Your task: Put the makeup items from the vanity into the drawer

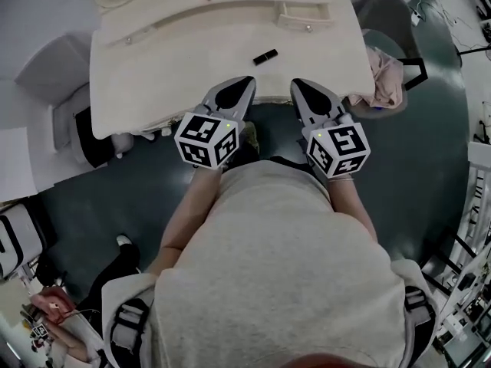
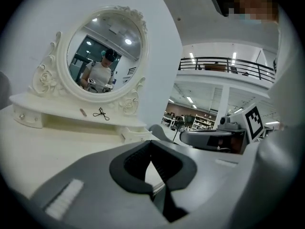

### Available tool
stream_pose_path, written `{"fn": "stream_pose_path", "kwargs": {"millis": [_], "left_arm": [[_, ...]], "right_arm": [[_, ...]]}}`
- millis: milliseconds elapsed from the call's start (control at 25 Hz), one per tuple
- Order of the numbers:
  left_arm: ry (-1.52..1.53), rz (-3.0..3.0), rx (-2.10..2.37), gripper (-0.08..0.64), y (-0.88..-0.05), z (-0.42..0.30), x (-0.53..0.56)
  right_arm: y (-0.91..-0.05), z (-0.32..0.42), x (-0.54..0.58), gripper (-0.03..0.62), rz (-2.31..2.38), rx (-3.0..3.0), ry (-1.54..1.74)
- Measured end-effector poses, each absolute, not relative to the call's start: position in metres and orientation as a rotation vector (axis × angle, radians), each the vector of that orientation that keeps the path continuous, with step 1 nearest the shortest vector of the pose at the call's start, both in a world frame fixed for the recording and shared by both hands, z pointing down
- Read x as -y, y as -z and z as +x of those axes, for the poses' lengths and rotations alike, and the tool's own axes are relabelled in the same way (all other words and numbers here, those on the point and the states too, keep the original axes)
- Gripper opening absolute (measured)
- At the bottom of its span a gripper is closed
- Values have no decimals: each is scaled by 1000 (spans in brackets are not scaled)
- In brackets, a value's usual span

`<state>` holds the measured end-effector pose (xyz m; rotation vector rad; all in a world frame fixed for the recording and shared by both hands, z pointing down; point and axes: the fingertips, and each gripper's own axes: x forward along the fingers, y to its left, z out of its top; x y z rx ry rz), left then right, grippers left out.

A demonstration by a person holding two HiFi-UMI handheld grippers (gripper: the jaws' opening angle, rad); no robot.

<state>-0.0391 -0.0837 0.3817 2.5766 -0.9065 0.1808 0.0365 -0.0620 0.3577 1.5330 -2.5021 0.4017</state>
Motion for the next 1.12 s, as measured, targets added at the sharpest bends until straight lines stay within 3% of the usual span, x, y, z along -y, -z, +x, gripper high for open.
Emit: {"fn": "stream_pose_path", "kwargs": {"millis": [600,1120], "left_arm": [[-189,2636,790,9,-380,-18,170],[-148,2478,940,9,-399,-24,204]], "right_arm": [[-368,37,147,8,1554,2447,-439],[-371,26,186,8,1224,2579,-445]]}}
